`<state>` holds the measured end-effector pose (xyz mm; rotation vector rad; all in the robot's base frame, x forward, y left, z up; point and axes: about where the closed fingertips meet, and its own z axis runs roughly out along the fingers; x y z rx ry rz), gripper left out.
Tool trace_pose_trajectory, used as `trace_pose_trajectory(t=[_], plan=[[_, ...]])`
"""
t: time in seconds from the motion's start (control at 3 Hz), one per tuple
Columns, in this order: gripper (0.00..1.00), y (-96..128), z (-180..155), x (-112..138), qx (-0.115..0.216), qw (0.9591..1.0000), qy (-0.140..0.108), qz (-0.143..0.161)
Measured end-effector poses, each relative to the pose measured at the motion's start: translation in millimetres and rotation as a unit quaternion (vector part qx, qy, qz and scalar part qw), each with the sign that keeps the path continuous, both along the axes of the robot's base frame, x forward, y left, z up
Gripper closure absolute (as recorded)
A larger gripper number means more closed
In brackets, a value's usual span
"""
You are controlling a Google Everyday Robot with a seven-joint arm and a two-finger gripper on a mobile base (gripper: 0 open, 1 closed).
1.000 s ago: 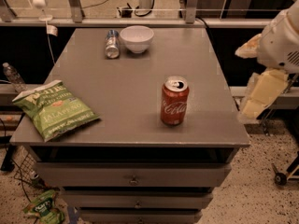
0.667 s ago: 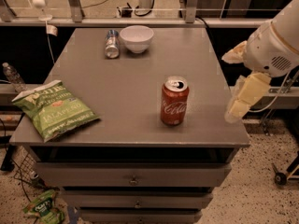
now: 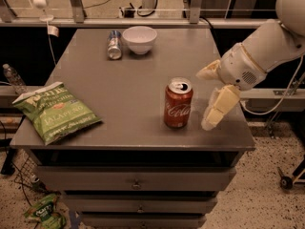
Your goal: Move coke can near green jalapeno chip bag
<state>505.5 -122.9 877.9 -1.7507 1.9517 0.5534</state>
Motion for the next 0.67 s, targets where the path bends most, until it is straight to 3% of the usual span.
trace_pose_trajectory(t=[0.33, 0.67], plan=[[0.00, 24.0, -10.8, 7.1, 0.044, 0.9987, 0.008, 0.024], [0.00, 26.6, -8.8, 6.2, 0.047, 0.9985, 0.007, 0.027]])
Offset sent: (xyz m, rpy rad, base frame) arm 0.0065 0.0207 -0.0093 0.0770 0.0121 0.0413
